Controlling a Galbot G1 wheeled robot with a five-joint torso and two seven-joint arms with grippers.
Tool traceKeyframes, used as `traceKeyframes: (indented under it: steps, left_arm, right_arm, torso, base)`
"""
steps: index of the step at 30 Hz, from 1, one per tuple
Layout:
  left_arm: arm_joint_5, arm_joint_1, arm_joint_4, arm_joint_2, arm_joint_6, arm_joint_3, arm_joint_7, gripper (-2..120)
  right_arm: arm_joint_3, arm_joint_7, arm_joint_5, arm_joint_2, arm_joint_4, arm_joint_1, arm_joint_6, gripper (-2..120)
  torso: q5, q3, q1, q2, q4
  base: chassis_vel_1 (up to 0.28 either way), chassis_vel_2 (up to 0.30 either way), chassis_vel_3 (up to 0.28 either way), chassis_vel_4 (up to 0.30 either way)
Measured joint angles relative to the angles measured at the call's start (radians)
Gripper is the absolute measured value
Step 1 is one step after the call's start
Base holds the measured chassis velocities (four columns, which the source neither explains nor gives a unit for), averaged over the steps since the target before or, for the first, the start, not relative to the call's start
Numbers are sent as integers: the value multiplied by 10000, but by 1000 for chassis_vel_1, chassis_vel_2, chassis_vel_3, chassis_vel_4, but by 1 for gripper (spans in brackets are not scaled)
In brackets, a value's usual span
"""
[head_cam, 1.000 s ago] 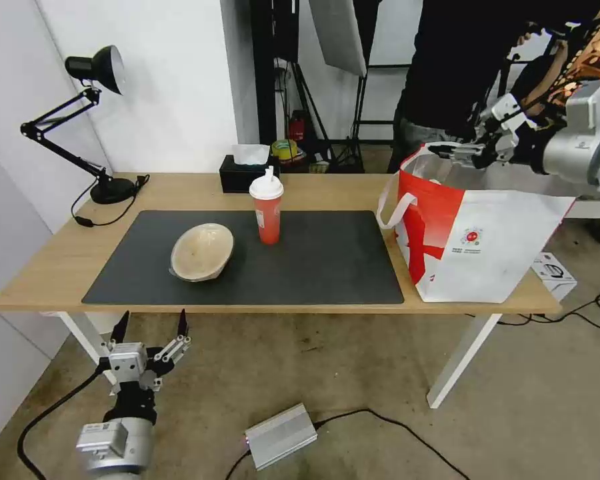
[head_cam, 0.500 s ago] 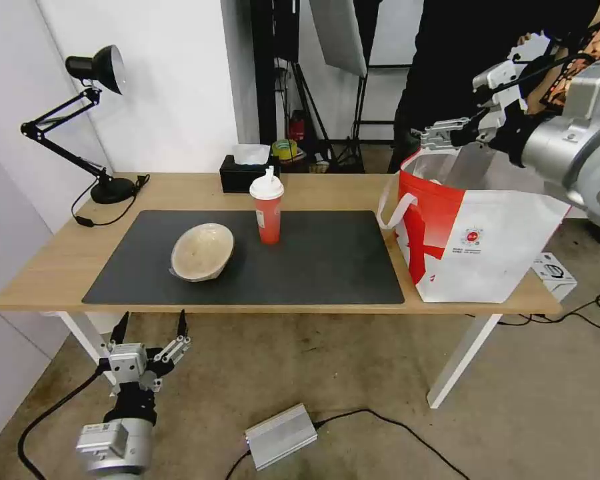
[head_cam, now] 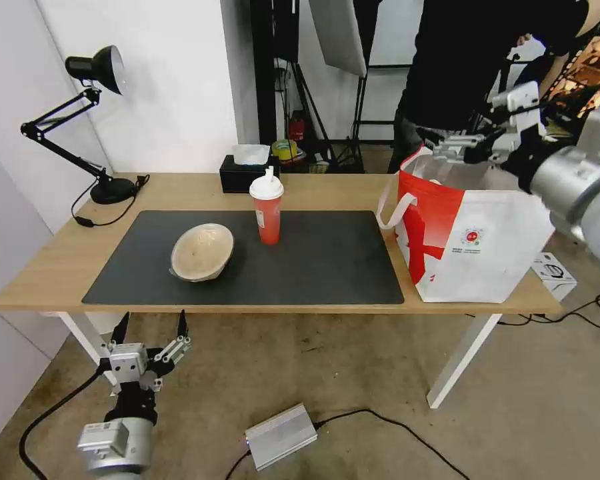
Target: Pick up the trash from the table and place it into the takeout bag.
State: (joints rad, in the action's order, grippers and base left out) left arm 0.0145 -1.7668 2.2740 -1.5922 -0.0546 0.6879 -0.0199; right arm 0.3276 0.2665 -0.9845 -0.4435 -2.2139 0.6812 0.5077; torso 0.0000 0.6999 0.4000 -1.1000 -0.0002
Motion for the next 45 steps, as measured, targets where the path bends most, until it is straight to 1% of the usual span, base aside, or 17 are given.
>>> traceKeyframes:
  steps: [5,7,10,12,16,17,20,22,26,27,29,32,33,37,38,42,45]
  left_arm:
    - [-1,-60,28,-4,-18,114,8,100]
    - [0,-63,29,-4,-22,123,9,100]
    - [2,-109,43,-4,-51,161,13,100]
    - [2,-113,43,-4,-54,161,15,100]
    - [4,-112,41,-4,-61,158,19,100]
    - [4,-112,41,-4,-61,158,19,100]
    - [4,-109,36,-5,-64,140,22,100]
    - [4,-109,31,-5,-64,138,22,100]
    - [3,-116,12,-4,-83,147,24,100]
    - [3,-116,12,-4,-83,147,24,100]
    - [1,-121,3,-3,-85,139,23,100]
    - [-4,-125,-14,-3,-88,137,24,100]
    - [-4,-125,-14,-3,-88,137,24,100]
    - [-7,-126,-23,-3,-93,138,24,100]
    - [-7,-126,-23,-3,-93,138,24,100]
    - [-9,-126,-58,-2,-97,131,24,100]
    - [-9,-129,-73,-1,-105,141,24,100]
  right_arm:
    - [274,631,681,-454,-465,1212,0,100]
    - [289,690,722,-497,-511,1302,0,100]
    - [546,1166,1256,-870,-919,2126,-6,100]
    - [632,1247,1350,-940,-996,2297,-8,100]
    - [1435,1390,2152,-1423,-1305,3666,-290,100]
    - [1435,1390,2152,-1423,-1305,3666,-290,100]
    - [2035,1385,3071,-1975,-1479,4977,-677,100]
    - [2140,1382,3282,-2126,-1513,5280,-780,100]
    - [2601,1326,4414,-3058,-1669,6613,-1291,100]
    - [2601,1326,4414,-3058,-1669,6613,-1291,100]
    - [2725,1274,5038,-3533,-1702,7198,-1631,100]
    - [2754,1186,5506,-4065,-1757,7899,-2068,100]
    - [2754,1186,5506,-4065,-1757,7899,-2068,100]
    - [2624,807,6345,-4844,-1751,8816,-2968,100]
    - [2624,807,6345,-4844,-1751,8816,-2968,100]
    - [2303,816,6783,-5362,-1750,9334,-3403,100]
    - [2102,978,6947,-5564,-1750,9510,-3551,100]
  torso:
    - [-1,2,0,-1,2]
    - [-1,1,0,0,2]
    - [0,1,0,0,2]
    - [0,2,0,0,3]
    - [-1,1,-1,0,3]
    - [-1,1,-1,0,3]
    - [0,1,-1,0,1]
    - [1,1,-1,-1,1]
    - [-1,0,-1,0,2]
    - [-1,0,-1,0,2]
    - [0,0,-1,-1,2]
    - [0,0,-1,0,1]
    - [0,0,-1,0,1]
    - [-2,0,-1,0,2]
    - [-2,0,-1,0,2]
    - [-1,0,-1,-1,2]
    - [-1,0,-1,0,2]
  base:
    - [0,0,0,0]
    - [0,0,0,0]
    - [0,0,0,0]
    - [0,0,0,0]
    - [0,0,0,0]
    - [0,0,0,0]
    - [0,0,0,0]
    - [0,0,0,0]
    - [0,0,0,0]
    - [0,0,0,0]
    - [0,0,0,0]
    - [0,0,0,0]
    - [0,0,0,0]
    - [0,0,0,0]
    - [0,0,0,0]
    - [0,0,0,0]
    - [0,0,0,0]
